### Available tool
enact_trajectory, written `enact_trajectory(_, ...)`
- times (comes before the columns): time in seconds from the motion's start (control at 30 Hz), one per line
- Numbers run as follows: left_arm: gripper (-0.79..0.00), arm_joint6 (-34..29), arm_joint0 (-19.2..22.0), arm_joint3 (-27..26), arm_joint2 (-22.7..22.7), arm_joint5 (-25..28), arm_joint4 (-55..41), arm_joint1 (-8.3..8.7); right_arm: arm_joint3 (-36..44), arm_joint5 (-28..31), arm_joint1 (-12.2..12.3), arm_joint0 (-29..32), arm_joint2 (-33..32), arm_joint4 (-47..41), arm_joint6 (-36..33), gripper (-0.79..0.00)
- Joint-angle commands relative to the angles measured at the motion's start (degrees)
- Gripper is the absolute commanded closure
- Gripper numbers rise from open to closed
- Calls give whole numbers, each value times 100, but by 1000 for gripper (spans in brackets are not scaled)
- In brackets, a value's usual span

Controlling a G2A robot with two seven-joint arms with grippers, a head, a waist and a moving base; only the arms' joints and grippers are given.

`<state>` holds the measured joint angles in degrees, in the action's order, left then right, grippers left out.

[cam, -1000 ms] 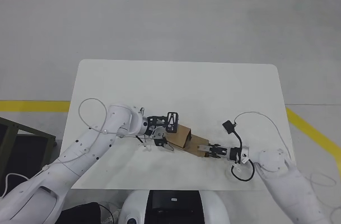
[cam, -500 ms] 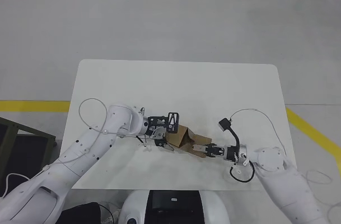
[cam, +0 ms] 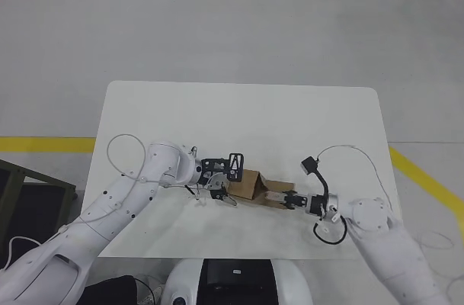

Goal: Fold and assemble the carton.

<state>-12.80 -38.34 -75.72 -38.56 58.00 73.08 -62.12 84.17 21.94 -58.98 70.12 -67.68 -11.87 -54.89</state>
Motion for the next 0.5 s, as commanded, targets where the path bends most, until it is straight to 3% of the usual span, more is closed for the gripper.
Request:
enact_trajectory(0.0, -785, -8, -5, -9, -6, 0, -4, 3, 103, -18, 30, 114, -119, 27, 24, -727)
enact_trajectory(0.17, -785, -1, -4, -42, -1, 0, -13, 4, 373, -90, 111, 441, -443, 75, 56, -727)
enact_trajectory(0.47, -785, 111, 27, -75, 25, 0, -21, -5, 668, -19, 185, 774, -765, -66, 12, -520)
